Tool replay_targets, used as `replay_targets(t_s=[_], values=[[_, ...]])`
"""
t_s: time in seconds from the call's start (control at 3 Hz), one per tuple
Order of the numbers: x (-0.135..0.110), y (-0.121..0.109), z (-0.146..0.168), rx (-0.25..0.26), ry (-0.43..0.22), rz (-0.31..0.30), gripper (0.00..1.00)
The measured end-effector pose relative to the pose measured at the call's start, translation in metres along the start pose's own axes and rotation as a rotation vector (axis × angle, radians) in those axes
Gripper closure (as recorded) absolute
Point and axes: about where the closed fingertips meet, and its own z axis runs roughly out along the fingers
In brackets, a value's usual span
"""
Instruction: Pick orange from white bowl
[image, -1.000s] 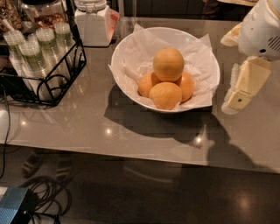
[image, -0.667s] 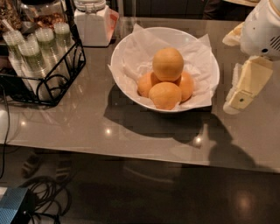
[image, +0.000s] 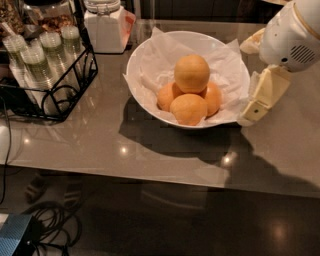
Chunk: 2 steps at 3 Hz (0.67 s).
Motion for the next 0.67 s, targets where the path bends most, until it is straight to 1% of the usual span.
replay_targets(t_s=[0.33, 0.67], values=[[-0.022, -0.013, 0.017, -0.037, -0.136, 0.012, 0.00], [-0.042, -0.021, 0.037, -0.114, -0.221, 0.014, 0.00]])
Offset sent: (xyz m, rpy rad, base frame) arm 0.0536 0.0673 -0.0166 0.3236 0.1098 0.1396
